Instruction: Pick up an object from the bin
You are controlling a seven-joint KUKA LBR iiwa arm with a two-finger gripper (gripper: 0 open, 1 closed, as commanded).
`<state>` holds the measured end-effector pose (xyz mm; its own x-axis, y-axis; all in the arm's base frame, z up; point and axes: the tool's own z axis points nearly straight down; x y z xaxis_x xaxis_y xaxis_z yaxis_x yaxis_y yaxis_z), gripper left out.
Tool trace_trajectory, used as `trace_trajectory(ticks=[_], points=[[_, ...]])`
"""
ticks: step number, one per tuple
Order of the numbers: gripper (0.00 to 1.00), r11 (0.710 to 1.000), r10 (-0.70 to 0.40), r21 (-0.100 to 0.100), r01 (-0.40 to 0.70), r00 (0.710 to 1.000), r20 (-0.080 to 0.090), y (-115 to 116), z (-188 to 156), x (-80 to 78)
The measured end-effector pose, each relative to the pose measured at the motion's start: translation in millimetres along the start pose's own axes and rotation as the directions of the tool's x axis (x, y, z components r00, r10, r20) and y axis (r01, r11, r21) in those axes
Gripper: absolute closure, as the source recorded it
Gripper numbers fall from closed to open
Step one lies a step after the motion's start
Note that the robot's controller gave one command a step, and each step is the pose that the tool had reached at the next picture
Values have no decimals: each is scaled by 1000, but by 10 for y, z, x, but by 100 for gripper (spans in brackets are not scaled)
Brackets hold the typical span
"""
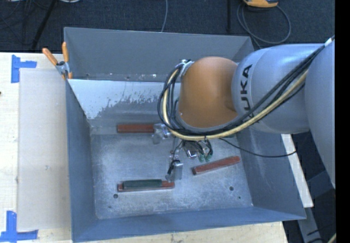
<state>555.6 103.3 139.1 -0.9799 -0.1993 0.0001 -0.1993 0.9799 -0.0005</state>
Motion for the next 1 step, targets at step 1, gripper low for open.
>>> trace_trajectory(ticks=[1], points=[[0,997,-83,0,83,996,-10,328,674,109]])
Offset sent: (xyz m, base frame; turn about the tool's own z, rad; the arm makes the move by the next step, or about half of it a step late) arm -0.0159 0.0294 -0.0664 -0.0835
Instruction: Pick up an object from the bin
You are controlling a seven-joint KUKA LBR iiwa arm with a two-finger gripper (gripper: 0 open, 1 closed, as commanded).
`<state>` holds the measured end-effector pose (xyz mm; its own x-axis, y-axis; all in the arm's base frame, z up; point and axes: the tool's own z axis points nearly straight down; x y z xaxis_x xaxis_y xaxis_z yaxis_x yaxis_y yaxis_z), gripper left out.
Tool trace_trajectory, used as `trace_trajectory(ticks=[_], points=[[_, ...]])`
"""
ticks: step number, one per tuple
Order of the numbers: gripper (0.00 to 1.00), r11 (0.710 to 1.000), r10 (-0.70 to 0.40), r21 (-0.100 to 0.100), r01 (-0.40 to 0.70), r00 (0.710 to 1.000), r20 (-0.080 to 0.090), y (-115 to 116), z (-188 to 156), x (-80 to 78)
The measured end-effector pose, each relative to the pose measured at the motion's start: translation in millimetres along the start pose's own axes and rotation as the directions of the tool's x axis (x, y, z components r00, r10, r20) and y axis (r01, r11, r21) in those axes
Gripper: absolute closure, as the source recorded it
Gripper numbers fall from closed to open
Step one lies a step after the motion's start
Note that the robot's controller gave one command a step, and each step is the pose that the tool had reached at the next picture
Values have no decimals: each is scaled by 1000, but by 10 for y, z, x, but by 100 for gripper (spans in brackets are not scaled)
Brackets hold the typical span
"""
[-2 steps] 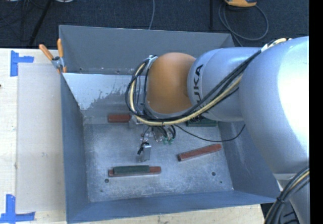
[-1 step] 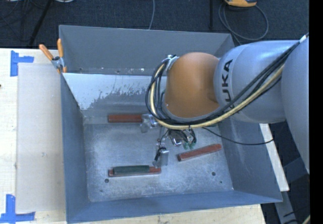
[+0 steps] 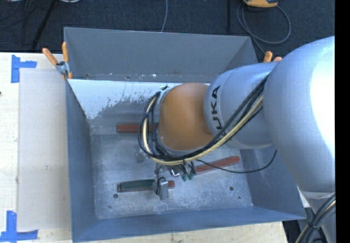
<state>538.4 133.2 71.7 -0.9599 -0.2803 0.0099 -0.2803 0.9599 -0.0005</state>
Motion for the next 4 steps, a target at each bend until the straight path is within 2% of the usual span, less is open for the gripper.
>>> trace_trajectory(ticks=[1,2,3,4], points=[[0,994,-109,1,109,994,15,517,-15,-169],[0,992,-125,-1,125,992,7,575,4,42],[0,906,-423,5,423,906,14,677,-563,-216],[0,885,-465,1,465,885,2,483,25,-128]])
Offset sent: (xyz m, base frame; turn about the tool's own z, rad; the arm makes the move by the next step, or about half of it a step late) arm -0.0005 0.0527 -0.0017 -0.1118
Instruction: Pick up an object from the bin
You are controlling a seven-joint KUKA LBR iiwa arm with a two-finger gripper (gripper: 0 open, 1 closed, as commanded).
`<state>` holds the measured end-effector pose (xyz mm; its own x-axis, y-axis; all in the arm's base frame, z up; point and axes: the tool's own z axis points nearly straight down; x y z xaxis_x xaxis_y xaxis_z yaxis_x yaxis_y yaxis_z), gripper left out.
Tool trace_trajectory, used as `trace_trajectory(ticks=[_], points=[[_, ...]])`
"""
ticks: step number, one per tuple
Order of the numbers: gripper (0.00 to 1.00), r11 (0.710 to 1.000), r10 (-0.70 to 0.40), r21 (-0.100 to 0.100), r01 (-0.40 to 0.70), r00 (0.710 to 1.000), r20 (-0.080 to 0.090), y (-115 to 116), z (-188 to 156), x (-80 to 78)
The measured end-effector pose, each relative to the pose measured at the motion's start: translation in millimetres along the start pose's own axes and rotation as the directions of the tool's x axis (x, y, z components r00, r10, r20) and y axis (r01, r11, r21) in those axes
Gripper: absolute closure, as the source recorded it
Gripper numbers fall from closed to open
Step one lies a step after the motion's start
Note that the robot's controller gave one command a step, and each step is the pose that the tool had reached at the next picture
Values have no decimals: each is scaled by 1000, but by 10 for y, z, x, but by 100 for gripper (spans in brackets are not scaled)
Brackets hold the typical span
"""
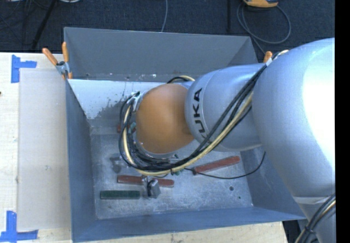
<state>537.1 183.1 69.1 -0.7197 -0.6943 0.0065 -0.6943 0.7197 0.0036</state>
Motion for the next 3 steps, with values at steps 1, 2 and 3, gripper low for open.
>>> trace_trajectory(ticks=[1,2,3], points=[[0,1000,-6,1,6,1000,7,111,-5,-92],[0,997,-82,6,82,997,8,-227,-9,-109],[100,997,-80,3,80,997,8,-211,-10,-112]])
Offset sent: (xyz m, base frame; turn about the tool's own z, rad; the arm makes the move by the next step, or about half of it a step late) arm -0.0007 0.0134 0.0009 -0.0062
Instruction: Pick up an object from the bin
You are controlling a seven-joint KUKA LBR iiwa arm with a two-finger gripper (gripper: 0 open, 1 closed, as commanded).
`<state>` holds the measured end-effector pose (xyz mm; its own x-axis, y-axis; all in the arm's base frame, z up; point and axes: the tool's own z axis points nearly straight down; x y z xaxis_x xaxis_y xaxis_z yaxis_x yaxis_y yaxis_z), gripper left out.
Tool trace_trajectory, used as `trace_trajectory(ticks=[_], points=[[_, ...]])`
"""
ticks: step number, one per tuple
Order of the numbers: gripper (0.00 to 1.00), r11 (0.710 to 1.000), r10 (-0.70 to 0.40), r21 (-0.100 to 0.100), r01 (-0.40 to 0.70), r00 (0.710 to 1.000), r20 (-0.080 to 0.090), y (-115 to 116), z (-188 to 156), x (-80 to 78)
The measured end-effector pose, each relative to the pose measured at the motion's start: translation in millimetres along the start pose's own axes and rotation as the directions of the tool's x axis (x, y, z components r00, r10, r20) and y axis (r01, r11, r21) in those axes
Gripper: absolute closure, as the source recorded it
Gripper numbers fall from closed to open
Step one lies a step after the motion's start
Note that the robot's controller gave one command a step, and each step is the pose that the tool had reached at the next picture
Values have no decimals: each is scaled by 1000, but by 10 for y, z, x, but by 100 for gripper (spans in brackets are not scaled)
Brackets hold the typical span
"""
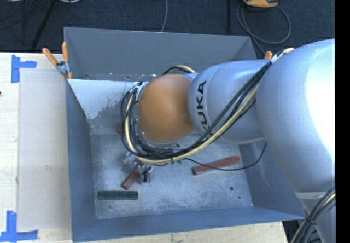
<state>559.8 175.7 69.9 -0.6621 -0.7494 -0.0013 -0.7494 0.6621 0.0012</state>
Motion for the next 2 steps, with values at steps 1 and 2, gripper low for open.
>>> trace_trajectory(ticks=[1,2], points=[[100,981,-194,6,194,981,4,79,-1631,251],[100,900,-436,2,436,900,2,86,-1658,-40]])
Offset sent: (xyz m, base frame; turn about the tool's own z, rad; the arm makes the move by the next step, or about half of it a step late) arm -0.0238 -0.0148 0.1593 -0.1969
